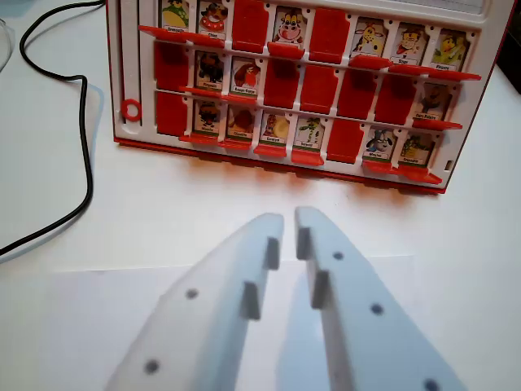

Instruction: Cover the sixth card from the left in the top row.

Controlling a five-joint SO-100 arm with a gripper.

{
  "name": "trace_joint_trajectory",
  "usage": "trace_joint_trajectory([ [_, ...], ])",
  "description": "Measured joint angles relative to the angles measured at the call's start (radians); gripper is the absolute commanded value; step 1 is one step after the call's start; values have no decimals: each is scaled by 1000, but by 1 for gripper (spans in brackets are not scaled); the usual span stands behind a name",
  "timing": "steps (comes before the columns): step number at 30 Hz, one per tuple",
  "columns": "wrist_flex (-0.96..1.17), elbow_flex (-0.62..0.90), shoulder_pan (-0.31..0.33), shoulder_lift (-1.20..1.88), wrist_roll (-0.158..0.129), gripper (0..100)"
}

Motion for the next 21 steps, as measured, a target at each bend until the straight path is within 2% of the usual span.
trace_joint_trajectory([
  [17, 0, -2, 0, 0, 0, 2],
  [21, -6, -2, 21, -17, 12, 2],
])
